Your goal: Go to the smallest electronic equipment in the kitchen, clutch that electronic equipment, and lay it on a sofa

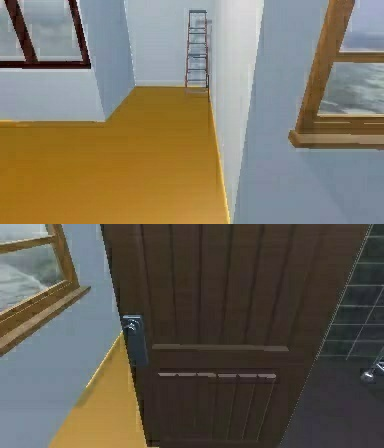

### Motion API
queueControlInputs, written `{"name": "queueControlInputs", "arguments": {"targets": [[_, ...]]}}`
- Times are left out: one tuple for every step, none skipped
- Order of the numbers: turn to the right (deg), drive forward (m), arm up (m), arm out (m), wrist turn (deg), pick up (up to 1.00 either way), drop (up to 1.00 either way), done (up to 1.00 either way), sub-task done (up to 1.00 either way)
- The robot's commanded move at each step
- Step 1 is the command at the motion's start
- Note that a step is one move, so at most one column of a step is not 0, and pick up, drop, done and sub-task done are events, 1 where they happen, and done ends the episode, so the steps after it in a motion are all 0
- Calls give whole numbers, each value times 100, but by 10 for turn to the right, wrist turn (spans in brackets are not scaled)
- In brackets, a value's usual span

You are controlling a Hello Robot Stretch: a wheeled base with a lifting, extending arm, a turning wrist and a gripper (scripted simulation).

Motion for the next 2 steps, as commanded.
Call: {"name": "queueControlInputs", "arguments": {"targets": [[270,0,0,0,0,0,0,0,0],[0,5,0,0,0,0,0,0,0]]}}
